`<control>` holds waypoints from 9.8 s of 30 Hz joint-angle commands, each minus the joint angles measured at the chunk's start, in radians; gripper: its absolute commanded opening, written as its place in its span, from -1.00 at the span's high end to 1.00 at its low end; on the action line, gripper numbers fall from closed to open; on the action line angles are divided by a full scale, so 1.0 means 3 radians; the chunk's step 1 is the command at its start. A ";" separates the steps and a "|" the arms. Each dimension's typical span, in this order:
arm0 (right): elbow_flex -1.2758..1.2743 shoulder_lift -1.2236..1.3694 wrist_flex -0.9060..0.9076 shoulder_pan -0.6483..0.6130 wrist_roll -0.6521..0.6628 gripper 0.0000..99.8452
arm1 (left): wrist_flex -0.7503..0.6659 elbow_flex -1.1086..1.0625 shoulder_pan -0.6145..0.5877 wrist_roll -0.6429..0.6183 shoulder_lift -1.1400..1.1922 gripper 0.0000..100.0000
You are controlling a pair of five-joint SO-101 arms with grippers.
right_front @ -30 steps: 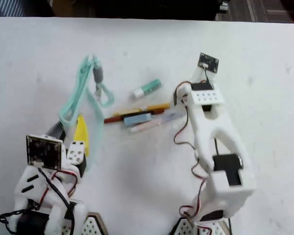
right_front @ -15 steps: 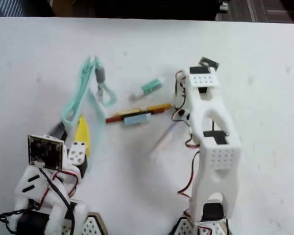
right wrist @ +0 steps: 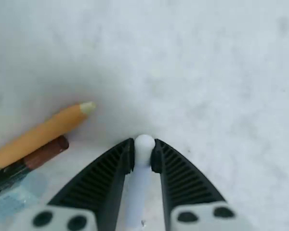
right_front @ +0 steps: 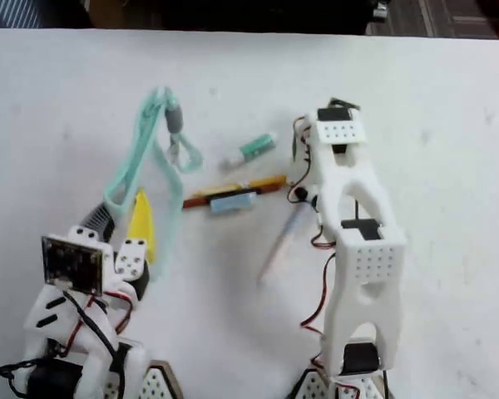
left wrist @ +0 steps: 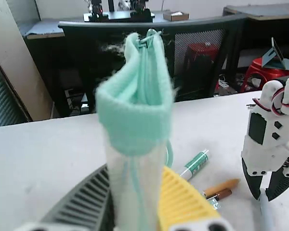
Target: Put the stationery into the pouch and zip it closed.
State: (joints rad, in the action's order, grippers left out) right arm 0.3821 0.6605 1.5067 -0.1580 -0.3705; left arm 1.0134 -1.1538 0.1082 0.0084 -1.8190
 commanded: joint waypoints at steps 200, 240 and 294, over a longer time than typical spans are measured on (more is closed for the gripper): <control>-0.0644 -0.0652 -0.1077 -0.0642 0.4439 0.68 | -0.0031 -0.0159 0.0698 0.0312 -0.0033 0.95; 0.0696 -0.1322 0.0703 0.0304 0.4501 0.97 | -0.0041 -0.0153 0.0688 0.0312 -0.0033 0.95; -0.1074 -0.4974 -0.0795 -0.1665 0.1703 0.97 | -0.0358 -0.0552 0.1762 -0.0164 -0.0033 0.68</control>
State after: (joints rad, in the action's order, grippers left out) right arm 0.0552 -0.8186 1.3073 -0.5984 0.1542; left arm 0.9183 -1.3318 0.6345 -0.0299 -1.8159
